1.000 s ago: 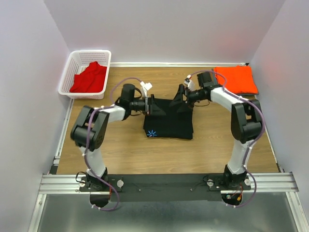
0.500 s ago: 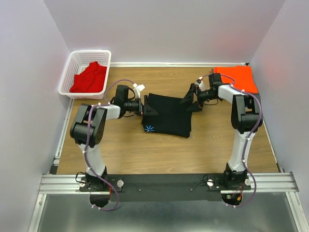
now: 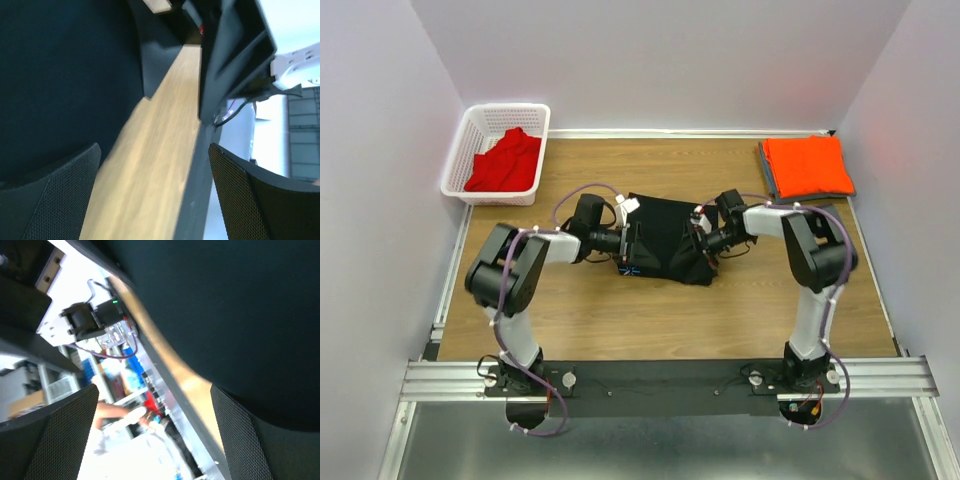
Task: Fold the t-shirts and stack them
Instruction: Smooth out wrinkles on the folded tshirt
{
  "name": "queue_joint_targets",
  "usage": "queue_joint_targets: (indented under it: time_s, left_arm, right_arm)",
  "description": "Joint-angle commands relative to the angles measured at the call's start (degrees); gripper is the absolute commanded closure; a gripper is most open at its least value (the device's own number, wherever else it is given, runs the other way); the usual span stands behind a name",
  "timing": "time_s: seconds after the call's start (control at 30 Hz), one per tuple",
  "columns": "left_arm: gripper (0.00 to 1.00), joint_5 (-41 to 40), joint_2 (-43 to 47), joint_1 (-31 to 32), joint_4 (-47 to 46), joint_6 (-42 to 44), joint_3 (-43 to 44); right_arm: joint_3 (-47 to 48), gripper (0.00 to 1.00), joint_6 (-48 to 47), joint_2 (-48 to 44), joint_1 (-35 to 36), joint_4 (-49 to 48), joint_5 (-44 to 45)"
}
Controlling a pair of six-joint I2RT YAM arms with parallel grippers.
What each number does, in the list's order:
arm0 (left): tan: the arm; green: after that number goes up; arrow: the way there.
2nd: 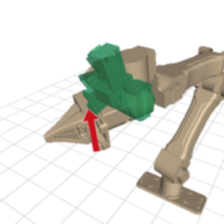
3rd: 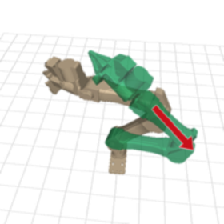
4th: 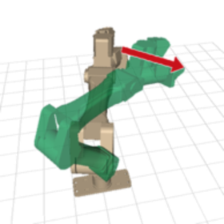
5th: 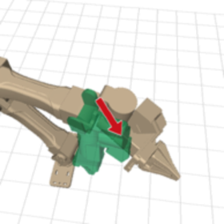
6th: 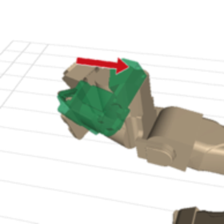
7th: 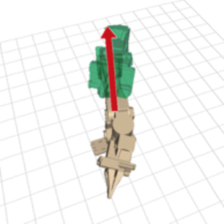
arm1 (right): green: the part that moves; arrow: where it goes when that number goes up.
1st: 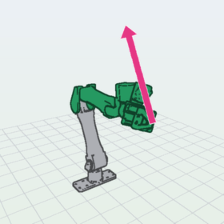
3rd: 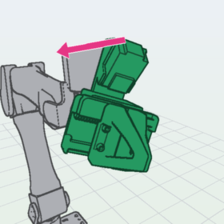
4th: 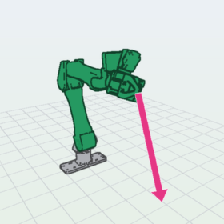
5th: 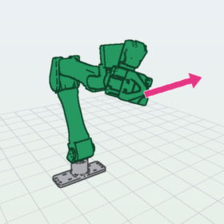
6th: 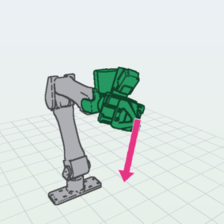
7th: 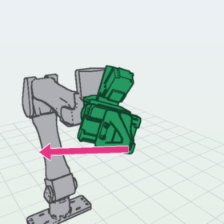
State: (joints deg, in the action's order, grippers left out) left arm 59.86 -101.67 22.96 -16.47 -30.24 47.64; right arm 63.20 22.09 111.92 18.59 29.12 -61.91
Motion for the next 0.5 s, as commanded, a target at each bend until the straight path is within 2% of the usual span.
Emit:
queue_joint_targets:
  time_s: [0.0, 0.1, 0.27, 0.4, 0.47]
  left_arm:
    - [0.04, -3.7, -12.5, -5.8, 5.5, 3.8, 0.6]
    - [0.04, -4.7, -16.1, -9.0, 8.7, 6.2, 2.2]
    - [0.03, -4.9, -14.3, -9.3, 8.6, 7.1, 1.3]
    - [0.04, -2.3, -8.3, -9.3, 8.6, 8.3, 2.6]
    - [0.04, -1.8, -2.2, -8.0, 9.1, 9.8, 2.5]
  right_arm:
    - [0.6, 0.0, -4.5, 11.1, -3.4, 2.1, 3.0]
    - [1.7, 0.0, -8.4, 13.1, -7.1, 4.1, 8.4]
    - [4.3, 0.0, -11.1, 13.0, -10.5, 7.3, 12.2]
    - [4.9, 0.0, -14.2, 9.3, -10.5, 9.5, 8.2]
    - [5.4, 0.0, -15.1, 5.7, -10.4, 11.8, 4.8]
